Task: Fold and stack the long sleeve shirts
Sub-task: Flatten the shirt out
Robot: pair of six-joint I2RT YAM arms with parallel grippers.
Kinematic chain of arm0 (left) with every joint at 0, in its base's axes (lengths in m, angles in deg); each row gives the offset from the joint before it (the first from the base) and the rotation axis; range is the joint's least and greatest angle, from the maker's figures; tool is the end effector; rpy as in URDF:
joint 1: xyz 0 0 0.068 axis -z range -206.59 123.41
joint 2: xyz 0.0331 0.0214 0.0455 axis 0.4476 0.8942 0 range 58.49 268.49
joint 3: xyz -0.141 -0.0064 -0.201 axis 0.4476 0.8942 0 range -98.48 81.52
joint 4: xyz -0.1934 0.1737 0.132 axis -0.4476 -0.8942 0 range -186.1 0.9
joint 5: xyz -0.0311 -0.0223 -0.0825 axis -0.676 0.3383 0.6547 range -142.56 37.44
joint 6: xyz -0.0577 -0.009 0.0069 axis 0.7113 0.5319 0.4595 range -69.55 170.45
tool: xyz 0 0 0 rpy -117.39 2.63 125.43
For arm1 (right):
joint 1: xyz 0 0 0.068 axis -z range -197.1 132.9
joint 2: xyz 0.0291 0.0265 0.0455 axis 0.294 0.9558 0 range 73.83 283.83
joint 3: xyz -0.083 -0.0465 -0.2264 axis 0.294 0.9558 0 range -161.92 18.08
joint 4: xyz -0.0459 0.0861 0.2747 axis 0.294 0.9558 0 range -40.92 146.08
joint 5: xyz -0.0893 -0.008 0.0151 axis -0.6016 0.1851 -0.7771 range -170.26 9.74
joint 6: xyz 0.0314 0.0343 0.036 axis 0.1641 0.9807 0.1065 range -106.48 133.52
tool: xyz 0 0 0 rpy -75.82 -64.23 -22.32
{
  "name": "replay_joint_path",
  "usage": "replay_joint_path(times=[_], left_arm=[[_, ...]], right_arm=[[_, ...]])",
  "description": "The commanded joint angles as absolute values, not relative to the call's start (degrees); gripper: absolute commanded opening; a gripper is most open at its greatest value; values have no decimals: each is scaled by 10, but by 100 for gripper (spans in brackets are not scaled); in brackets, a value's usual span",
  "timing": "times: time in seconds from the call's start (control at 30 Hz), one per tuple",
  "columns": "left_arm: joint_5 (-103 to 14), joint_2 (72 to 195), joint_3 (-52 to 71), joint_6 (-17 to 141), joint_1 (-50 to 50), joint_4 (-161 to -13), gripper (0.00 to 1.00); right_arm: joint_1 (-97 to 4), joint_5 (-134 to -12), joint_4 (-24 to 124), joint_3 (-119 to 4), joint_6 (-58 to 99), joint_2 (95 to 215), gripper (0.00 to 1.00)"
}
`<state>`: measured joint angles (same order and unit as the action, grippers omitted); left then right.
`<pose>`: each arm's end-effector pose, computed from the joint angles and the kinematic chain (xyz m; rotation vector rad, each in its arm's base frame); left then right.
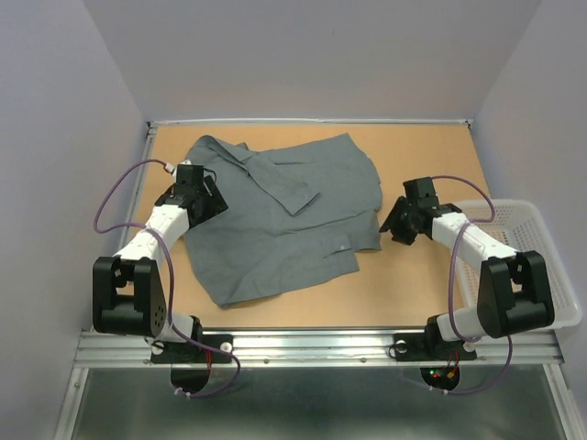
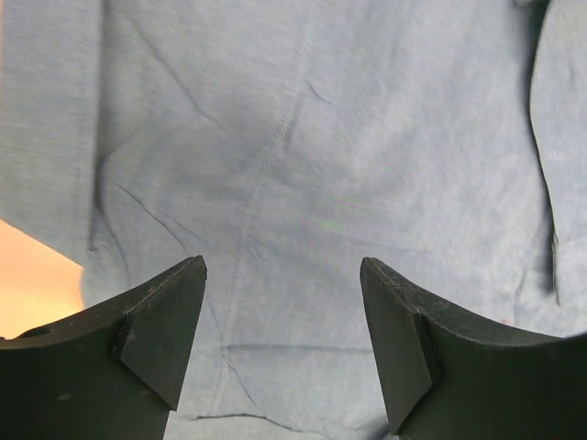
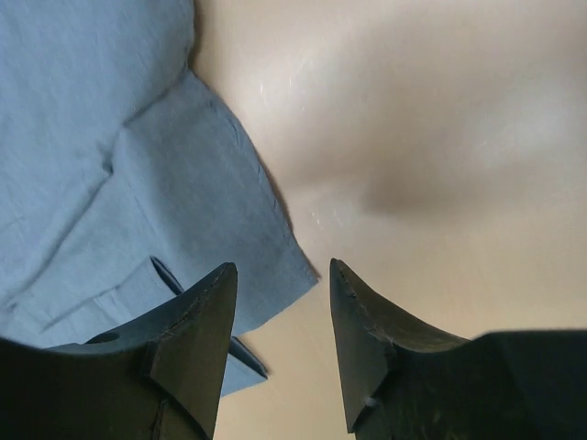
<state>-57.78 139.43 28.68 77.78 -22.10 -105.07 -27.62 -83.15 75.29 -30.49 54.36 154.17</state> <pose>0.3384 -0.0227 0.1878 -0.5081 2.2866 -0.1693 0.3044 0.0543 0.1523 0.6991 2.5085 0.2647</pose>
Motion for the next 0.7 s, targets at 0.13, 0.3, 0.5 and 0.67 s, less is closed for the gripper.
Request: replay_joint_path(times=[0.13, 0.3, 0.5, 0.67], left_arm=[[-580, 1408, 312, 777, -208, -1053, 80], [-580, 1422, 319, 782, -208, -1040, 80], [-591, 1436, 322, 784, -207, -1031, 80], [-602, 1439, 327, 781, -207, -1029, 80]], right_arm=[[-277, -775, 665, -258, 590, 1550, 55], [-285, -801, 665, -221, 629, 1543, 61], [-346, -875, 665, -241, 622, 1580, 62], [-392, -933, 675, -260, 622, 1620, 61]])
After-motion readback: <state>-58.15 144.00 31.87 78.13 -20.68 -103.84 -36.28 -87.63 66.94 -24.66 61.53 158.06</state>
